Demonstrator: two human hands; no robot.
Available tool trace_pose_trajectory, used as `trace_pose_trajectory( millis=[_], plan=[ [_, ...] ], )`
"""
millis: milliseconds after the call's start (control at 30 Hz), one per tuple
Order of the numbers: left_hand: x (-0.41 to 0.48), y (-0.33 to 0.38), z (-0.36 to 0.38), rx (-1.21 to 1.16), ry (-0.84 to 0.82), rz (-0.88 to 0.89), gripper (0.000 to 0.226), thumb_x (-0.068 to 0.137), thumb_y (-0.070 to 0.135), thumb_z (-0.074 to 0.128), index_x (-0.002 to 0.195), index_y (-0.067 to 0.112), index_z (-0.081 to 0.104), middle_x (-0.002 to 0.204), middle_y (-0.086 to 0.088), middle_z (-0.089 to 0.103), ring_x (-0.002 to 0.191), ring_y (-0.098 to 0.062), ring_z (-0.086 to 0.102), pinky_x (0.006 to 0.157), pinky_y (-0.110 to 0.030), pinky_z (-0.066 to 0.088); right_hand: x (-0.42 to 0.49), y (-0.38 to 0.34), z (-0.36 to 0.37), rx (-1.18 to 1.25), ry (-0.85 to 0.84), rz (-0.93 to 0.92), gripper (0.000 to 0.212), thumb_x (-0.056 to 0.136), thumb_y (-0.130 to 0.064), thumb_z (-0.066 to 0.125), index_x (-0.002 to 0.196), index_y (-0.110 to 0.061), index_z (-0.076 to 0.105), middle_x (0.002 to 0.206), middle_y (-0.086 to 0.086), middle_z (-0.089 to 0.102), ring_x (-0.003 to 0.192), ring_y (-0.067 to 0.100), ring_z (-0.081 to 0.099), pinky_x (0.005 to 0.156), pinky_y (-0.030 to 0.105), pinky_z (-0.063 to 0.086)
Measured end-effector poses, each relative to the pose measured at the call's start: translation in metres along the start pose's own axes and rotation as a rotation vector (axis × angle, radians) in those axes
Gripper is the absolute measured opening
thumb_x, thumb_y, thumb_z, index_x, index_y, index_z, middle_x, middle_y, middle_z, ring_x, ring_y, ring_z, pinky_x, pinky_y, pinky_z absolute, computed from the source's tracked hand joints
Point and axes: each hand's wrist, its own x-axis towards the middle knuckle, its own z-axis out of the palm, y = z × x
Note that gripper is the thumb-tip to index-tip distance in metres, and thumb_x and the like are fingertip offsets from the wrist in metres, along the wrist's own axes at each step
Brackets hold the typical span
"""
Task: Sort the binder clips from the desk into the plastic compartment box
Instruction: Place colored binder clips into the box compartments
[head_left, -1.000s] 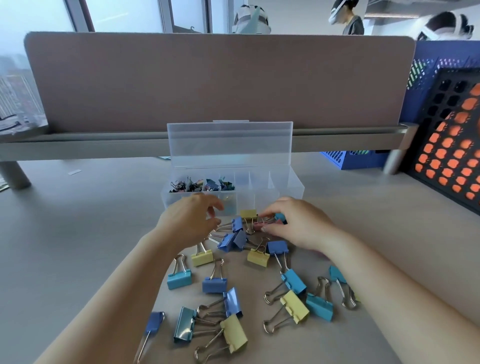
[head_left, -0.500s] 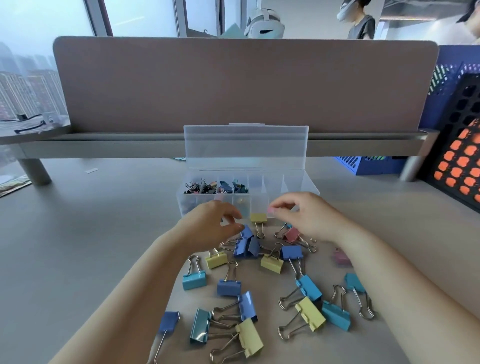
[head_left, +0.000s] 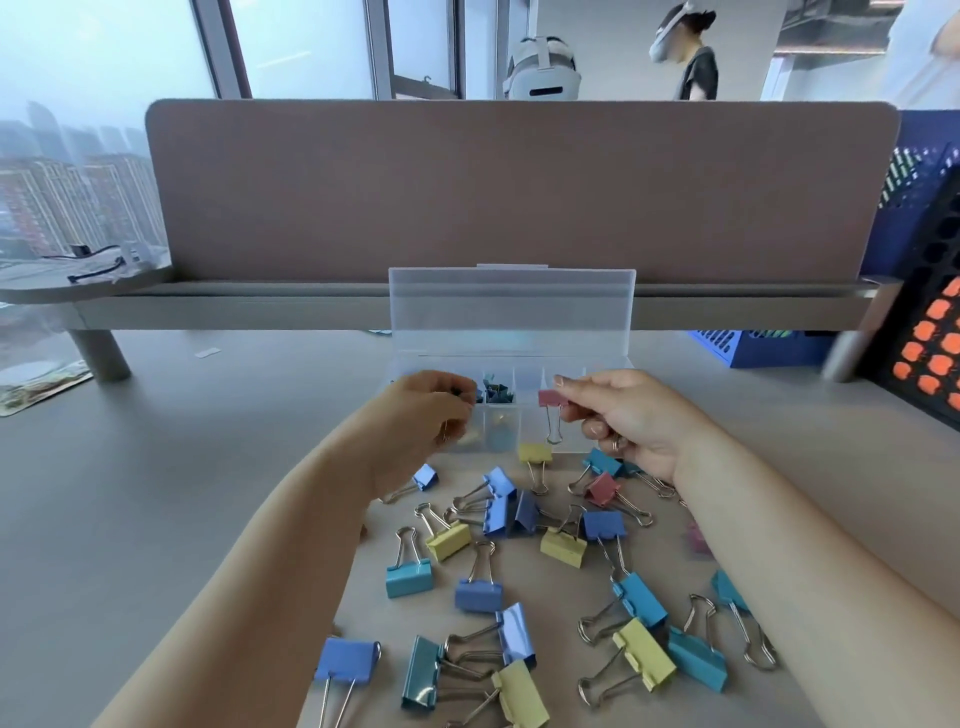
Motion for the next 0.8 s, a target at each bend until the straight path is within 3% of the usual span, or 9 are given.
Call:
trace_pose_trajectory(
  millis=[133,333,500,600,700,800],
  plan=[
    [0.01,0.02,0.002,-0.086,0.03,0.037,0.025,0.092,-0.014,0.044,0.106,-0.003,0.061,0.096,-0.013,0.058,0.083,-0.016,0.058,0.081,-0.023,0.054,0.014,-0.02,0.011,-0.093,0.054,-0.121,0.015,0.092,-0.027,0.063,0.088,-0.012,0.065,0.078,0.002,0.067,0.047,0.007,0.037,0.037,0.016,0.027],
    [0.035,0.037,0.003,-0.155,0.159,0.089,0.018,0.093,-0.003,0.054,0.108,-0.002,0.063,0.092,-0.011,0.063,0.079,-0.013,0.063,0.071,-0.018,0.057,0.045,-0.033,0.028,-0.433,0.036,-0.154,0.029,0.094,-0.035,0.058,0.103,-0.009,0.069,0.085,-0.003,0.068,0.062,0.011,0.044,0.055,0.025,0.034],
    [0.044,0.033,-0.003,-0.155,0.175,0.087,0.017,0.093,-0.002,0.055,0.106,-0.001,0.064,0.094,-0.012,0.063,0.078,-0.012,0.064,0.068,-0.018,0.057,0.055,-0.035,0.032,-0.582,-0.079,-0.088,0.026,0.094,-0.031,0.06,0.091,-0.006,0.067,0.084,-0.005,0.071,0.051,0.007,0.045,0.045,0.02,0.032],
    [0.047,0.027,-0.003,-0.133,0.171,0.072,0.019,0.093,-0.001,0.054,0.109,-0.001,0.064,0.093,-0.012,0.064,0.076,-0.011,0.065,0.068,-0.018,0.057,0.06,-0.035,0.037,-0.722,-0.075,-0.05,0.023,0.093,-0.029,0.061,0.09,-0.008,0.07,0.095,0.007,0.072,0.051,0.013,0.035,0.045,0.02,0.029],
    [0.048,0.023,-0.002,-0.113,0.177,0.07,0.019,0.093,0.0,0.055,0.109,0.0,0.064,0.095,-0.013,0.064,0.076,-0.012,0.064,0.069,-0.018,0.057,0.065,-0.037,0.038,-0.793,-0.094,-0.042,0.018,0.091,-0.029,0.064,0.087,-0.012,0.072,0.103,0.013,0.071,0.057,0.017,0.038,0.046,0.022,0.029],
    [0.048,0.021,-0.002,-0.1,0.178,0.078,0.019,0.093,0.0,0.055,0.109,0.001,0.064,0.094,-0.013,0.064,0.077,-0.012,0.064,0.069,-0.019,0.057,0.065,-0.042,0.033,-0.722,-0.116,-0.085,0.01,0.088,-0.026,0.069,0.083,-0.018,0.069,0.086,0.003,0.07,0.061,0.015,0.041,0.045,0.02,0.029]
  ],
)
